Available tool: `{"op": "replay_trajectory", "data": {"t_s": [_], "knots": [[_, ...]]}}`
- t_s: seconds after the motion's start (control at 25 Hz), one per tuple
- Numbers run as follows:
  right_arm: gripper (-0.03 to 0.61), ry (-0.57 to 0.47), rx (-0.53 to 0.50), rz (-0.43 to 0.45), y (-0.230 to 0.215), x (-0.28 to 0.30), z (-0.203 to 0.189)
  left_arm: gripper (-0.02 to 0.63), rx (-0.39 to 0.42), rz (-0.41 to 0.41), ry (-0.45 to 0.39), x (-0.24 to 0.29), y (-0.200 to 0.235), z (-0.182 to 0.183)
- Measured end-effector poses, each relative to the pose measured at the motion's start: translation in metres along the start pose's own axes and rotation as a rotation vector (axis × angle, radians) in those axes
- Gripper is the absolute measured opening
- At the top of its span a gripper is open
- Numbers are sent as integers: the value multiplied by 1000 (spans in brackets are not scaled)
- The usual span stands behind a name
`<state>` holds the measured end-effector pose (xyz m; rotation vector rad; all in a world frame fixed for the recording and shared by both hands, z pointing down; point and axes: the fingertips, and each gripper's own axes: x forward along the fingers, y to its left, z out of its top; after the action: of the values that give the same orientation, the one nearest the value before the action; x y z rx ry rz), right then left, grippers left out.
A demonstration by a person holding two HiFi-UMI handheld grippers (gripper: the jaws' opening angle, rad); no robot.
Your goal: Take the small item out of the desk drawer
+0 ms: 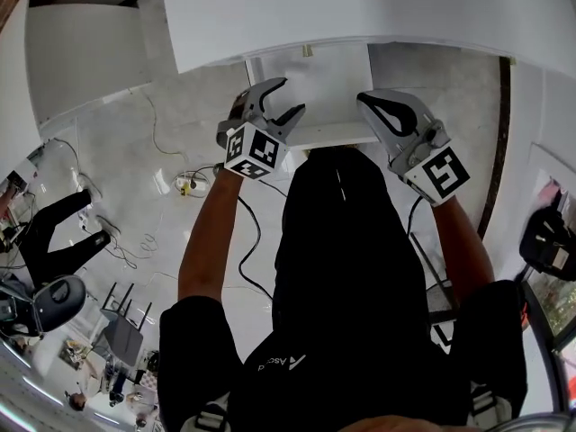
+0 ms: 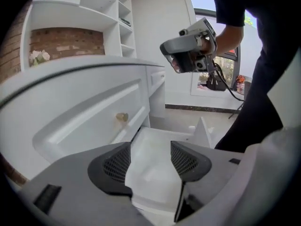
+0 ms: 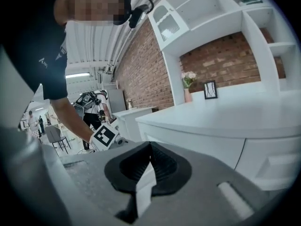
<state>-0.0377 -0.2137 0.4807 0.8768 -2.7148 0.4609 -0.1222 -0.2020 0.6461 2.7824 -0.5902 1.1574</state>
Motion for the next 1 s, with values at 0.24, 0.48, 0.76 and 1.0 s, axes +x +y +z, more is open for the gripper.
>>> {"op": "replay_trajectory", "data": {"t_s": [0.24,0.48,0.76,1.0], "knots": [[2,-5,43,17,-19,21,-44,259,58,-60,104,65,2,-60],[2,21,60,41,-29,40,-79,259,170,-115,195,111,8,-109],[2,25,76,42,-41,42,-104,259,291,-175,290,157,3,-146],[2,39,109,39,-45,45,-120,259,324,-211,352,187,3,-170]]}}
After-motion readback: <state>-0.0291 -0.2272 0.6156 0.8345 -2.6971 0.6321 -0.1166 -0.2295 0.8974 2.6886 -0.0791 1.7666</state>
